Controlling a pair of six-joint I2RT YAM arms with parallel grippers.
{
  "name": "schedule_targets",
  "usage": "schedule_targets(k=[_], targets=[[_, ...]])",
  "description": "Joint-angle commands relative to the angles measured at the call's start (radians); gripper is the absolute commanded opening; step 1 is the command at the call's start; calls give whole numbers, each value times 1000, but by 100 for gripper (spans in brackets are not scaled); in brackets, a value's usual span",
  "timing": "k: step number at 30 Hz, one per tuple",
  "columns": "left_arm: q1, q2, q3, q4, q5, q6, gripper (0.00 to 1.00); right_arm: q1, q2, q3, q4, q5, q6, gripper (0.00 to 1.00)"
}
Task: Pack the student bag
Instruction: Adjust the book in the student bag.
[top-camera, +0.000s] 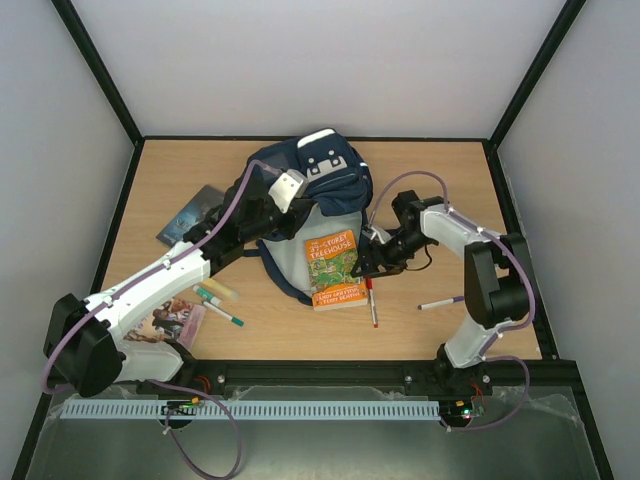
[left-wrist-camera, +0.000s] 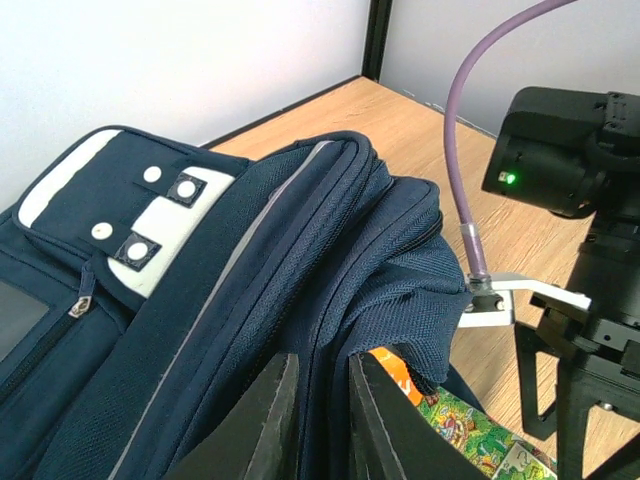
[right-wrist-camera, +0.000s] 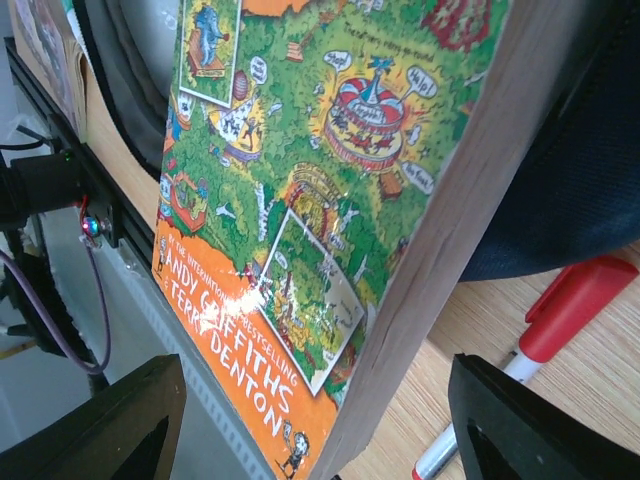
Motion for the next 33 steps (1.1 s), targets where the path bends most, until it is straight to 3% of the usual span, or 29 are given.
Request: schedule_targets(k=[1, 10, 16, 25, 27, 29, 33], targets=[[12, -21, 45, 65, -21, 2, 16, 2, 74, 40, -122, -57, -35, 73], [22, -20, 47, 67, -14, -2, 16, 55, 208, 53, -162, -146, -90, 68], [27, -17, 47, 68, -11, -3, 16, 60, 239, 77, -241, -281, -192, 39], [33, -12, 45, 68, -7, -4, 17, 60, 106, 91, -241, -240, -174, 13], [31, -1, 46, 56, 11, 4, 25, 61, 86, 92, -242, -234, -172, 9], [13, 20, 64, 13, -4, 32, 43, 60, 68, 93, -241, -234, -170, 6], [-109, 38, 60, -76, -199, 151, 65, 46, 39, 99, -250, -252, -188, 2]])
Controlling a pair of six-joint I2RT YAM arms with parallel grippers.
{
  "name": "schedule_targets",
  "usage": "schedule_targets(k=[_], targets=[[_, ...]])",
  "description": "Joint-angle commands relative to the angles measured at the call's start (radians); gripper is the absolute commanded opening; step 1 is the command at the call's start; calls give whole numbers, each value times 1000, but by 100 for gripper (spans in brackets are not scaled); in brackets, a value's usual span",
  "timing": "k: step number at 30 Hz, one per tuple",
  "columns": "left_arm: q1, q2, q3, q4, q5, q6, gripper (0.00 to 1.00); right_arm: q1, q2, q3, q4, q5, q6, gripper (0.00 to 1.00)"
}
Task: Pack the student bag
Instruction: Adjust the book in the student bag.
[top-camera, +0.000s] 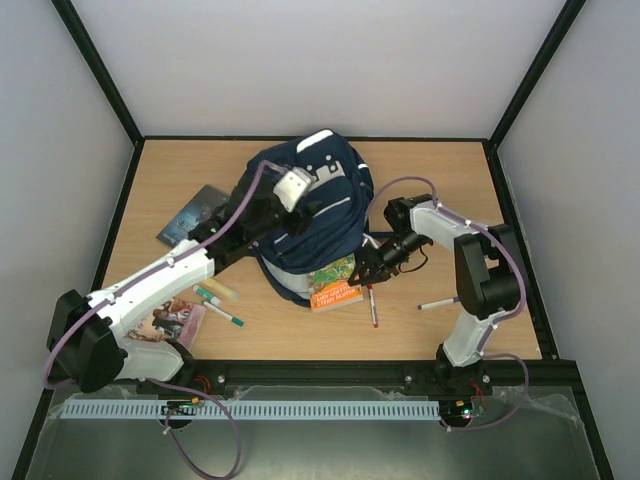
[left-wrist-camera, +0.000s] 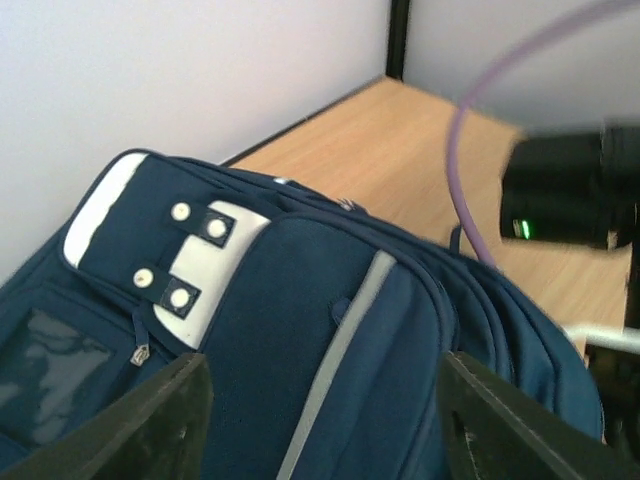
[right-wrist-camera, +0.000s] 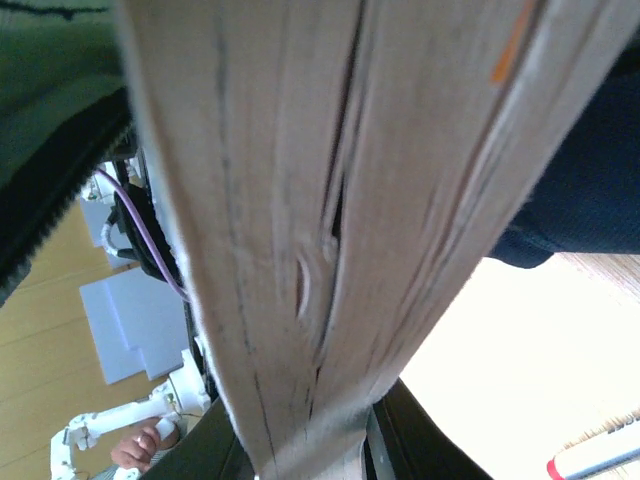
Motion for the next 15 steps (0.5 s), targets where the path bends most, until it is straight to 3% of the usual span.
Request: schedule_targets(k=[1, 2, 4, 6, 9, 15], targets=[[-122, 24, 14, -99, -171, 126, 68, -14, -70, 43, -46, -70, -58, 1], [-138, 28, 7, -118, -182, 129, 71, -22, -78, 46, -47, -80, -66, 1], [-148, 29, -13, -161, -172, 123, 85, -38, -98, 48, -39, -99, -79, 1], [-154, 20, -39, -191, -137, 125, 89, -50, -117, 43, -15, -103, -83, 1], [-161, 8, -75, -197, -100, 131, 87, -56, -150, 3, 62, -95, -70, 1], [-161, 77, -86, -204, -118, 161, 74, -55, -158, -57, 144, -103, -68, 1]])
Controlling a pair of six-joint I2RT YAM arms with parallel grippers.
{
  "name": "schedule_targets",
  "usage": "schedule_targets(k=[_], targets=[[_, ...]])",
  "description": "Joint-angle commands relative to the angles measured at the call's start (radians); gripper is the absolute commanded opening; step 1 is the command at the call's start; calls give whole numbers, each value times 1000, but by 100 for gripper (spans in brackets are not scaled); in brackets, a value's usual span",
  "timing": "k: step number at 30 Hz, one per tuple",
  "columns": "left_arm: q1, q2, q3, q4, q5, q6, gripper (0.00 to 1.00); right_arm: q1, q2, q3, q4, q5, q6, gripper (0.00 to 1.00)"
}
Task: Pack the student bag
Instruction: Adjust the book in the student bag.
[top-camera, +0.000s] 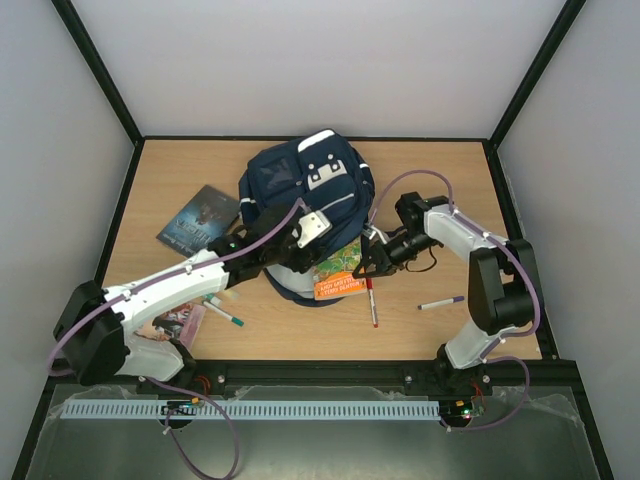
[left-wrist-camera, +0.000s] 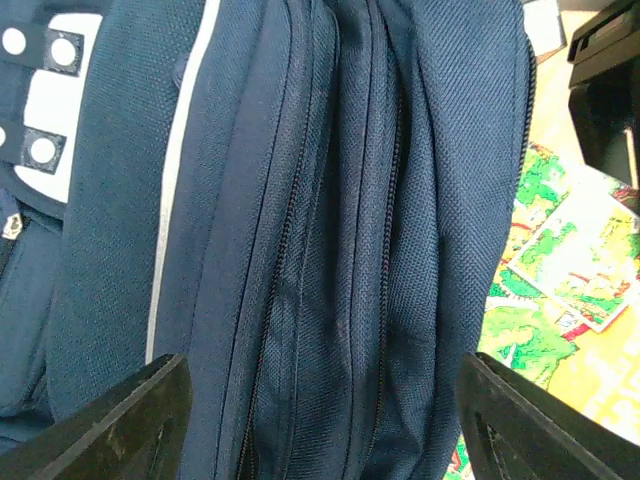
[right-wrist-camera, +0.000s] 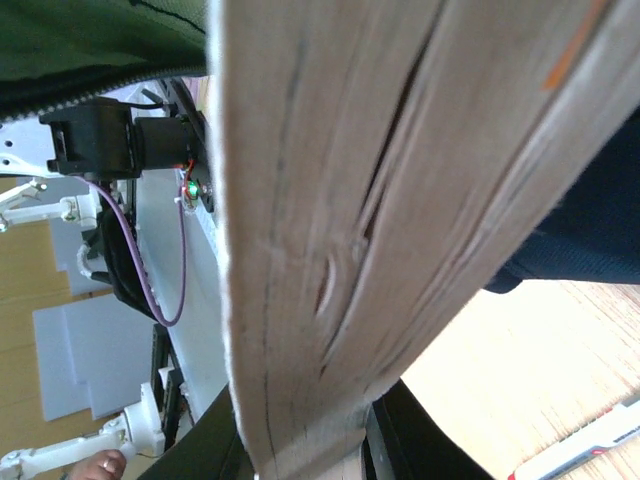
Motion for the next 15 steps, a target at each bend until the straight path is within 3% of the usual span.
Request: schedule_targets(k=[1, 4, 10, 15], targets=[[-2, 64, 0, -12, -18, 33, 73, -4, -28, -28, 72, -101, -47, 1], [-3, 107, 14, 11, -3, 50, 71, -5, -21, -40, 91, -121, -41, 1], [-8, 145, 7, 58, 101, 62, 77, -10, -7, -42, 105, -147, -35, 1], [-9, 167, -3, 107, 56, 49, 68, -11, -21, -54, 124, -145, -24, 1]])
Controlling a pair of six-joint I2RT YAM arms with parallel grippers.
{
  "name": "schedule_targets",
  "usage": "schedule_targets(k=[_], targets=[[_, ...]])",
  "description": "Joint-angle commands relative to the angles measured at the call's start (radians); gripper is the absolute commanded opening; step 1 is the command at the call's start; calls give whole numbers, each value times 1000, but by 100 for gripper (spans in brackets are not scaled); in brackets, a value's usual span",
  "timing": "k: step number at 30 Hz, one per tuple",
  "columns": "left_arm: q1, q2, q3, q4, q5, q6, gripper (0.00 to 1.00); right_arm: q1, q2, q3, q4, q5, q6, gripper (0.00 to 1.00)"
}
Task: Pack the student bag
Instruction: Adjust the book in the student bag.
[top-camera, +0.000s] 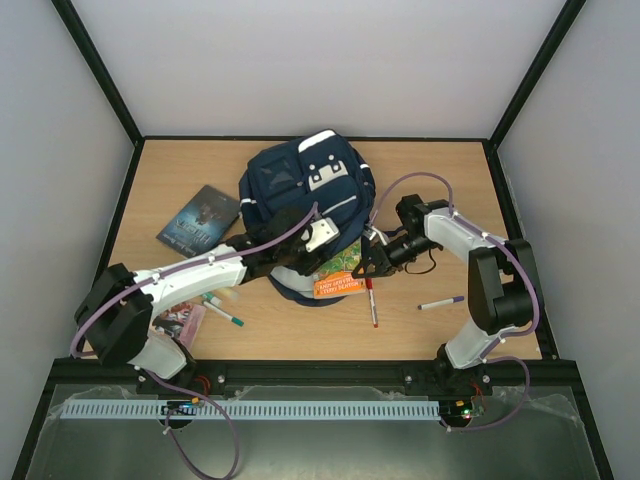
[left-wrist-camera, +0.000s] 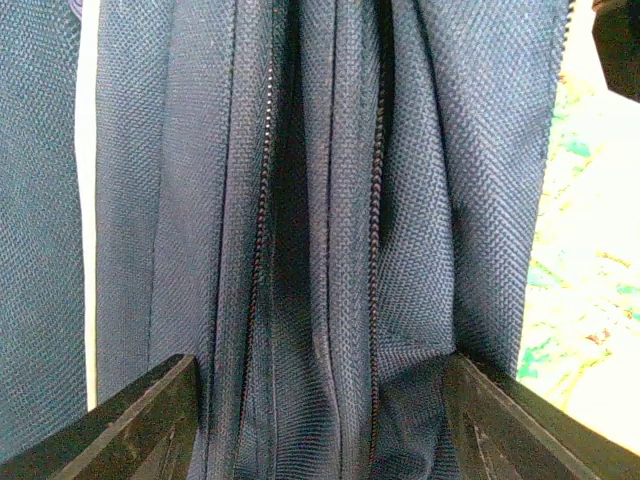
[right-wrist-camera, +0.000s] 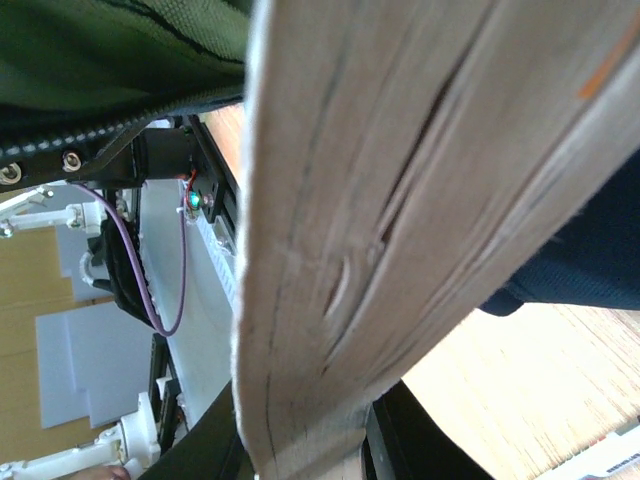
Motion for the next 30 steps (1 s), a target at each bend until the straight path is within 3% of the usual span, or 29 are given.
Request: schedule_targets(k=[1, 11, 17, 30], targets=[[-8, 26, -4, 68, 12, 7, 67, -6, -26, -7, 47, -116, -27, 1], [5, 92, 55, 97, -120, 9, 34, -6, -60, -26, 75, -100, -6, 1], [7, 65, 114, 84, -121, 15, 3, -6, -67, -31, 77, -90, 1, 1], [7, -93, 243, 45, -233, 79, 3, 0, -25, -66, 69, -103, 5, 1]])
